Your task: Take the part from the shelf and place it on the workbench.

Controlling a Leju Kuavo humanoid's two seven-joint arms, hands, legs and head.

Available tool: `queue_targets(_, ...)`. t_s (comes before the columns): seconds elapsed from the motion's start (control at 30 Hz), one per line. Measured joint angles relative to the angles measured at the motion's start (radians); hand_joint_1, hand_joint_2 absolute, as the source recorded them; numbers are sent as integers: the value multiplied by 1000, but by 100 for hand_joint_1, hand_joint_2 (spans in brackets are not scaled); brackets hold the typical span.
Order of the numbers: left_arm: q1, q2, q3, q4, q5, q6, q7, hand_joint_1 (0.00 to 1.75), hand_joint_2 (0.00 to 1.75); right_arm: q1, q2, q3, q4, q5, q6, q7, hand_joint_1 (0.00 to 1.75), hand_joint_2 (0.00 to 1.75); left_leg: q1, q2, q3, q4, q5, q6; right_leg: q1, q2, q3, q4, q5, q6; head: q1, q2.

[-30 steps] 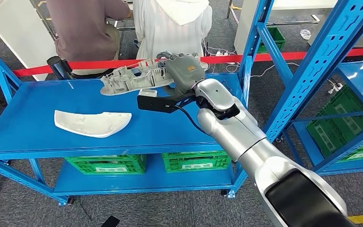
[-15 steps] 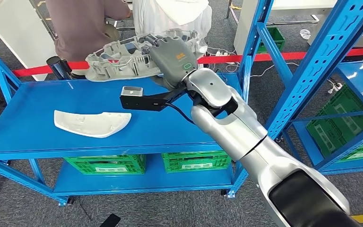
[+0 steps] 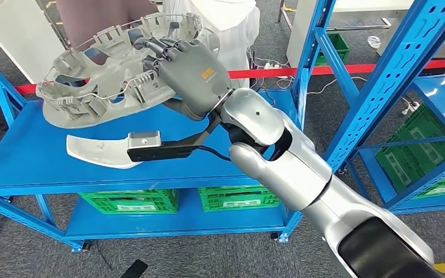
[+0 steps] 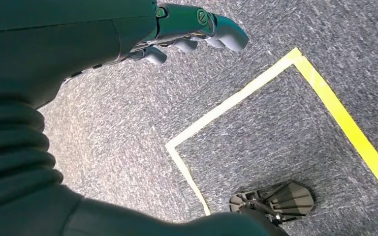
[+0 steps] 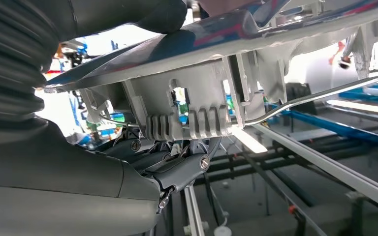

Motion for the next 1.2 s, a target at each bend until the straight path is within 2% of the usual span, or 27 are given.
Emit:
queue_targets(0.27,0,0,8,0,9,-11,-28,0,175,17,-28,22,-53,-15,0,5,175,175,0,0,0,0,0,0,0,0,0,0,0,0,0,0)
queue_targets(0.6,-1,0,25,0,18,-18,-56,0,175,16,-34,31,-54,-39,-2,-6,175,175,0,0,0,0,0,0,0,0,0,0,0,0,0,0)
queue_targets(1.2,2,0,81,0,55,-13,-34,0,175,17,-47,41,-50,-151,-18,-47,175,175,0,0,0,0,0,0,0,0,0,0,0,0,0,0)
